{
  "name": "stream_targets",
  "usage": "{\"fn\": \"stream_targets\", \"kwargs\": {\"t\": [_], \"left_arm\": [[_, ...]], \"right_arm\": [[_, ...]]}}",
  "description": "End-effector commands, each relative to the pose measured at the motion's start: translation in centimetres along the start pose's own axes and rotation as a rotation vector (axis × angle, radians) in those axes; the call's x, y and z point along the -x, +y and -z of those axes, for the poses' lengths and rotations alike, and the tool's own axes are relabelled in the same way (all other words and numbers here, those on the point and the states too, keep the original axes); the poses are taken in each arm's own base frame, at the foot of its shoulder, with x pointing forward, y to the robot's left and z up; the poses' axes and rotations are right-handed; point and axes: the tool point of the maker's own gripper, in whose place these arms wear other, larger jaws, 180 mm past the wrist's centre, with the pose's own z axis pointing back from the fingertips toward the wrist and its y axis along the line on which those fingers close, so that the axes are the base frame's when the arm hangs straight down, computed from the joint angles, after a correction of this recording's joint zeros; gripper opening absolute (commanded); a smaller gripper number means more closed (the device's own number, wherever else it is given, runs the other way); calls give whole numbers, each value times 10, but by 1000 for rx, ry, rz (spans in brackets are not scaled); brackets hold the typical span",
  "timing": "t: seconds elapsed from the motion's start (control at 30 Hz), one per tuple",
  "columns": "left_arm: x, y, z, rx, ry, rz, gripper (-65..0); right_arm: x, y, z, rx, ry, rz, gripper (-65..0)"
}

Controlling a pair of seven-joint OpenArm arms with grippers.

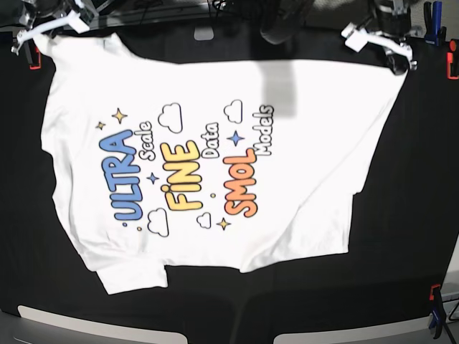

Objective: Layout the t-shirt on the table in an organized manner, then fold the t-shirt properly
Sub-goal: 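Lift the shirt by the shoulders with both grippers and shake it out, then lower the shirt with both grippers and lay it flat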

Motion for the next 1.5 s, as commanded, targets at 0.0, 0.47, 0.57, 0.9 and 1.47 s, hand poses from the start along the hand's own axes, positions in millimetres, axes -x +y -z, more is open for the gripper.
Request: {"fn": "stream_targets", "kwargs": {"t": [0.0,0.47,0.57,0.9,1.47], "left_arm": [[8,4,-5,-22,20,-7,-650],[23,-25,-50,13,25,93,-650],[18,-18,-49,-24,1,83,-650],[-5,21,-12,-133,-56,10,-650],[-42,77,42,-170,-169,-212,-650]], "right_arm": [[4,-4,-5,23,16,-15,-650],[2,-7,-20,46,9,-22,-650],[-1,-10,-21,54,0,-14,-650],[-7,-41,-21,201,-22,49,-650],[-52,-118,23,276,-178,333,-650]]}}
